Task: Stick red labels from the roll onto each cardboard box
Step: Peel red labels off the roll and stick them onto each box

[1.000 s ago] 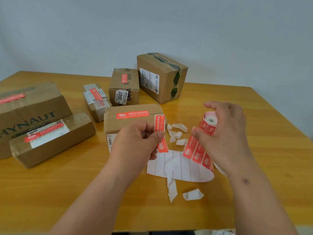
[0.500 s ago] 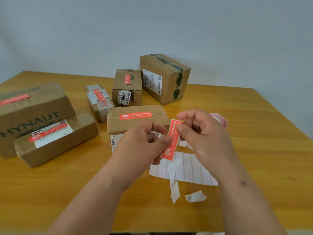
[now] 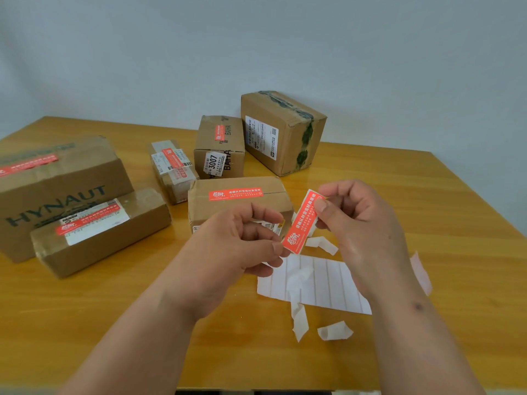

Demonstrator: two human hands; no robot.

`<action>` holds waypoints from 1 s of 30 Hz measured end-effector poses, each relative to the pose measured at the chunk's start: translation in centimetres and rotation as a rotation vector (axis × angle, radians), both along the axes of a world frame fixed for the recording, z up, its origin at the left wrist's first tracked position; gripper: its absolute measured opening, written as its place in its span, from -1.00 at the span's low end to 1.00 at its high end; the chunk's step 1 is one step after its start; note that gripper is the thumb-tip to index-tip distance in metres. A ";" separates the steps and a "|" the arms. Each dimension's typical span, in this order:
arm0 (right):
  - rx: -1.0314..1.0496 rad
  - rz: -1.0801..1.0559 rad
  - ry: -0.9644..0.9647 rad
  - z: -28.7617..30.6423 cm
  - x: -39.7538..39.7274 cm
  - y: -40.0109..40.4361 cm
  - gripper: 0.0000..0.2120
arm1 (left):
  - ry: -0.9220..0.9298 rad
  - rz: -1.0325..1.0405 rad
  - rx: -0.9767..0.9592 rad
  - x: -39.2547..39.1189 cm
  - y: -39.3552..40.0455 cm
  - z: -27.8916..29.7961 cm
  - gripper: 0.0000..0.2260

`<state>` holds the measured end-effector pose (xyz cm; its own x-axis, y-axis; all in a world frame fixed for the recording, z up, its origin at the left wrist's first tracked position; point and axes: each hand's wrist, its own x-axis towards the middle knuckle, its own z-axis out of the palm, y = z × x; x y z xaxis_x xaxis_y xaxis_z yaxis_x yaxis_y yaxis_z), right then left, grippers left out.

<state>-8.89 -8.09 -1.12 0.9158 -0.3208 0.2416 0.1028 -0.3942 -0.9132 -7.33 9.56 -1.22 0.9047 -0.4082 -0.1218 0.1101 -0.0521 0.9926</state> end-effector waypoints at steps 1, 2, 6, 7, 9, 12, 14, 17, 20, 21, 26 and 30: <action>-0.006 0.001 0.002 0.0 0.0 0.0 -0.96 | 0.003 0.007 -0.007 0.0 0.0 0.0 -0.74; -0.004 0.004 0.002 0.0 0.0 0.0 -0.96 | 0.005 0.015 -0.010 -0.1 0.0 0.0 -0.74; 0.004 0.013 -0.001 0.0 0.0 0.1 -0.96 | 0.008 0.045 -0.007 -0.1 -0.1 -0.1 -0.75; 0.001 0.014 -0.002 0.0 0.0 0.0 -0.96 | 0.005 0.050 -0.008 -0.1 -0.1 -0.1 -0.76; -0.021 0.016 -0.002 -0.1 0.0 0.0 -0.97 | -0.004 0.061 -0.015 -0.2 -0.1 -0.2 -0.78; -0.050 0.022 0.003 -0.2 0.0 0.1 -0.98 | -0.026 0.068 -0.020 -0.2 -0.2 -0.1 -0.83; -0.062 0.022 -0.002 -0.3 0.1 0.1 -0.99 | -0.038 0.074 -0.028 -0.2 -0.3 0.0 -0.85; -0.093 0.018 -0.004 -0.4 0.2 0.0 -0.95 | -0.055 0.083 -0.037 -0.3 -0.4 0.1 -0.86; -0.207 0.028 0.039 -0.6 0.1 0.1 -0.94 | -0.075 0.101 -0.038 -0.3 -0.5 -0.1 -0.85; -0.276 0.023 0.041 -0.7 0.1 0.2 -0.89 | -0.085 0.110 -0.035 -0.3 -0.5 -0.1 -0.85; -0.376 0.020 -0.139 0.2 -0.9 0.4 -0.93 | -0.212 0.184 0.079 -0.4 -0.7 0.0 -0.85; -0.445 0.215 -0.074 0.1 -1.2 0.8 -0.93 | -0.352 0.238 0.221 -0.5 -1.2 0.2 -0.82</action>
